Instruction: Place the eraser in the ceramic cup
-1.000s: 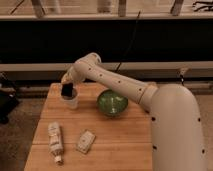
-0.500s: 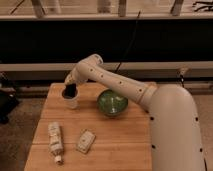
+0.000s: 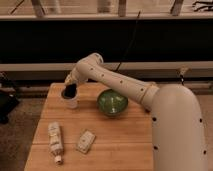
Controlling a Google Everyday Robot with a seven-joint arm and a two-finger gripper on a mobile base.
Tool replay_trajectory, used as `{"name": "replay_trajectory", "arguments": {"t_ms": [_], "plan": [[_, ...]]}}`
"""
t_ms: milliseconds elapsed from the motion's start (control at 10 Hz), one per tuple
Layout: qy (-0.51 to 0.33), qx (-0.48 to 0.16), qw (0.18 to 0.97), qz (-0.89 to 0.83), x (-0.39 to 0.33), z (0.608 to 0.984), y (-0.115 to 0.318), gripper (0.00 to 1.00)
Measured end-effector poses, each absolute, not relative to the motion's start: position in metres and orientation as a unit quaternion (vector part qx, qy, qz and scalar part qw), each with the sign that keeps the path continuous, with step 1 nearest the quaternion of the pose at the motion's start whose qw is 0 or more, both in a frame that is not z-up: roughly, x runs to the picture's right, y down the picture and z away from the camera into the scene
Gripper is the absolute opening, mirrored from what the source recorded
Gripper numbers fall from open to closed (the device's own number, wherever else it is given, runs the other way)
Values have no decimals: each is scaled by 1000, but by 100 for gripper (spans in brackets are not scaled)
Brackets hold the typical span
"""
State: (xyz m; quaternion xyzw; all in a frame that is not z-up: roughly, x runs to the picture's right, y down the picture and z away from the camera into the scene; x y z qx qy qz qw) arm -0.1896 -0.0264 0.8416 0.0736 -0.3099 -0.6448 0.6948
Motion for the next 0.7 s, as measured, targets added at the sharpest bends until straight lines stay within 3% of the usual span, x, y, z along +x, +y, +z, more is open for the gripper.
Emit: {"name": "replay_trajectory", "arguments": {"t_ms": [500, 700], "plan": [[-321, 74, 690, -644, -189, 828, -20, 79], [-317, 75, 688, -648, -182, 829, -26, 66]]}}
